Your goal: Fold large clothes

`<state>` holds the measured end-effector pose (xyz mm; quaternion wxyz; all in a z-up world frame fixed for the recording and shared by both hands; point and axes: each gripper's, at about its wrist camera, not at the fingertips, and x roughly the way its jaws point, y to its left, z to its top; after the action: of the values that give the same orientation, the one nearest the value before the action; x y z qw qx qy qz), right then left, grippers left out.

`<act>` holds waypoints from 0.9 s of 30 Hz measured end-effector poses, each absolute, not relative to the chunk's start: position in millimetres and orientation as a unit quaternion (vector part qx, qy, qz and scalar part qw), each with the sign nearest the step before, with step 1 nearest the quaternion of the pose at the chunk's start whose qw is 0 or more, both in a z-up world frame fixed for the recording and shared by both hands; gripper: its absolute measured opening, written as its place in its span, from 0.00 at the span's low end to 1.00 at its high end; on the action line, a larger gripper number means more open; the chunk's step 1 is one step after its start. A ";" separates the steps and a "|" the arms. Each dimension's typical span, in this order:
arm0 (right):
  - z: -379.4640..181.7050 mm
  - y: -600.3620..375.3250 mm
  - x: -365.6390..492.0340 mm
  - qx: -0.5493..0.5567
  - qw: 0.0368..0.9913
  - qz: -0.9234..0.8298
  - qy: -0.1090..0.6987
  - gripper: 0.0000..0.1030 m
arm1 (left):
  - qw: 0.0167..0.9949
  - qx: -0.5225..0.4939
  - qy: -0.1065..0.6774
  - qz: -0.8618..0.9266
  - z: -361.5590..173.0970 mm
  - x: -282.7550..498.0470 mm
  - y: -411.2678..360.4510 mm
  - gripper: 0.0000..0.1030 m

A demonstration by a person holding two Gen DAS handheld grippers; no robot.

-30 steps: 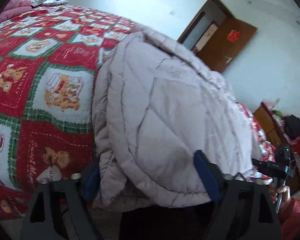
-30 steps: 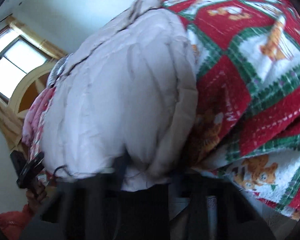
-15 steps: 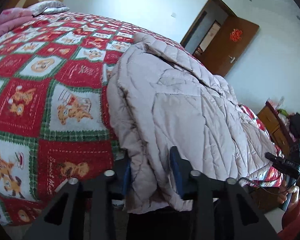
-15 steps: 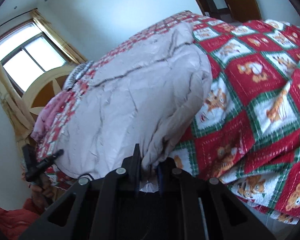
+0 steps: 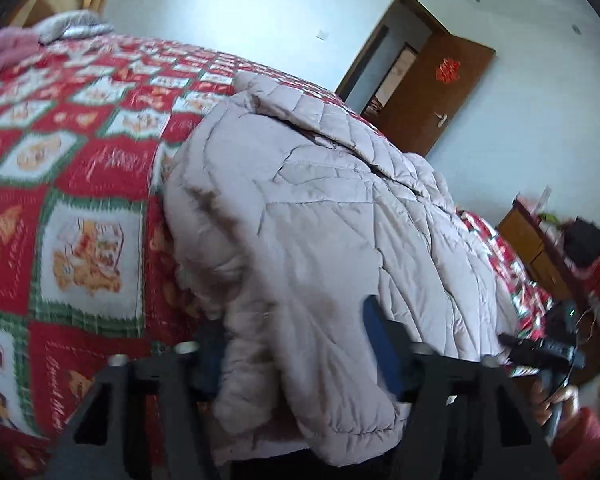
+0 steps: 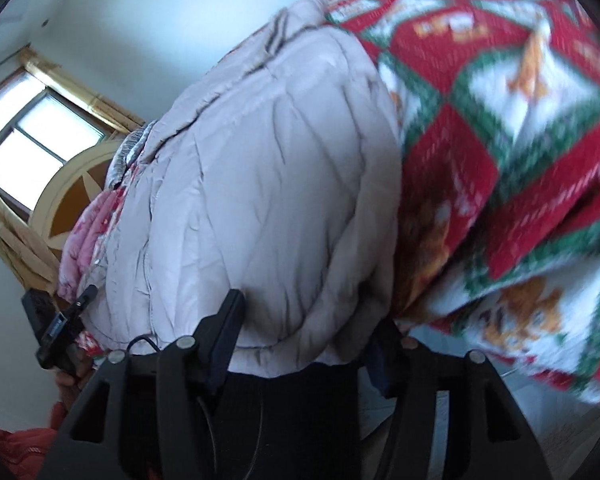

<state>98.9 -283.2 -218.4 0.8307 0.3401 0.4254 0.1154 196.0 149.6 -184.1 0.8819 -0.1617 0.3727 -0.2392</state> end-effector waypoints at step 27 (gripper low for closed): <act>-15.9 -286.0 21.3 0.320 0.898 0.218 0.207 0.13 | 0.876 -0.263 0.229 -0.334 -19.8 133.5 193.2 0.11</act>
<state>21.3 -286.0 -15.9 0.8983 0.3202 0.2073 0.2180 133.5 193.2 -19.8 0.8756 -0.2627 0.2292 -0.3344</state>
